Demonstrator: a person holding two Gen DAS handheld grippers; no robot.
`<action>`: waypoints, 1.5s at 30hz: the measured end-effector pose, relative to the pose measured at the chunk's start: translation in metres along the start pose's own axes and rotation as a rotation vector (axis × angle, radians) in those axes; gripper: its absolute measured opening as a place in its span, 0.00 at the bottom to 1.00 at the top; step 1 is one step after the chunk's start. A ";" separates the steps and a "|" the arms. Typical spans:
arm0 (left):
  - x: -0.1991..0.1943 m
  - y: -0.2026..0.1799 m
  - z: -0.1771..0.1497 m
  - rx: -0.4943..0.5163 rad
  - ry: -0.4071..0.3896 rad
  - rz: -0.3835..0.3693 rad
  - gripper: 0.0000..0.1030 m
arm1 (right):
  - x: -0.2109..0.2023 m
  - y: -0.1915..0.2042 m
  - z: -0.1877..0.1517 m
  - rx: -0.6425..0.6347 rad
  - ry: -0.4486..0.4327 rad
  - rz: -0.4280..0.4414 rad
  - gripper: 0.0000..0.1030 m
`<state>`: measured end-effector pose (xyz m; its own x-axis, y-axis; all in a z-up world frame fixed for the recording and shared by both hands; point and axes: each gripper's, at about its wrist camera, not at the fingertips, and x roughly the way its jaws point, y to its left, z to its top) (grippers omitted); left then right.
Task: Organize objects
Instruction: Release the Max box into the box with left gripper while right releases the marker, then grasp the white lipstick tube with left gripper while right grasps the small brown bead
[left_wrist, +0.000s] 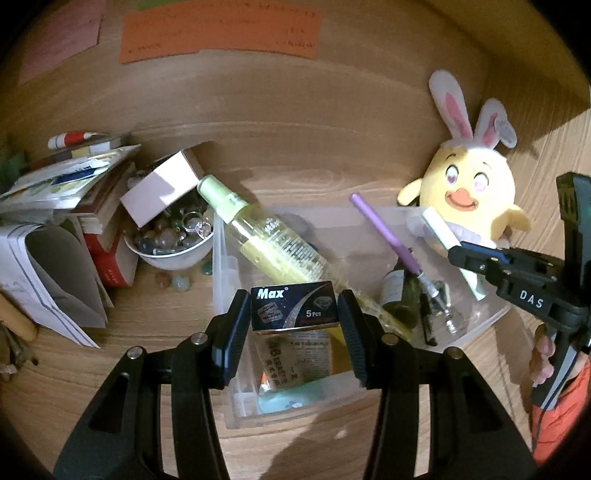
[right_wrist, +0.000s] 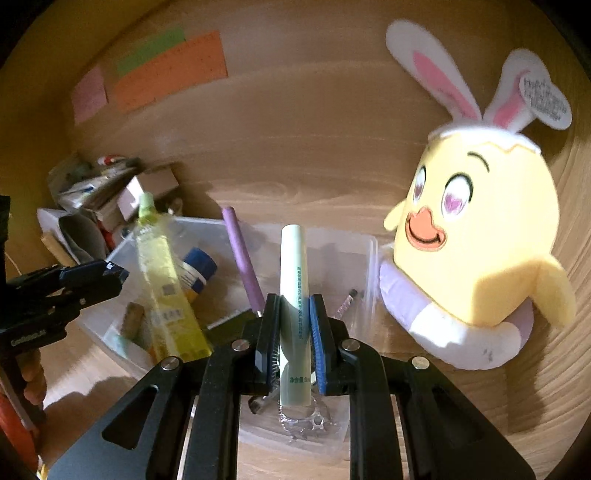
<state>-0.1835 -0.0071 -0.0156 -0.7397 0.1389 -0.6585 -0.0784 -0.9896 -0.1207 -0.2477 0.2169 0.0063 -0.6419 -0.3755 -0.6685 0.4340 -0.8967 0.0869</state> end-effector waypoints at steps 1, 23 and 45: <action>0.001 -0.001 0.000 0.007 -0.005 0.003 0.47 | 0.002 0.000 -0.001 0.002 0.006 -0.003 0.14; -0.020 -0.013 -0.005 0.047 -0.009 -0.026 0.52 | -0.003 0.019 -0.002 -0.069 0.018 -0.011 0.14; -0.074 0.003 -0.065 0.052 0.032 0.017 0.91 | -0.077 0.066 -0.048 -0.167 -0.081 0.072 0.59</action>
<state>-0.0860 -0.0177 -0.0155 -0.7198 0.1222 -0.6833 -0.1009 -0.9923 -0.0712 -0.1398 0.1980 0.0283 -0.6509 -0.4610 -0.6031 0.5753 -0.8180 0.0044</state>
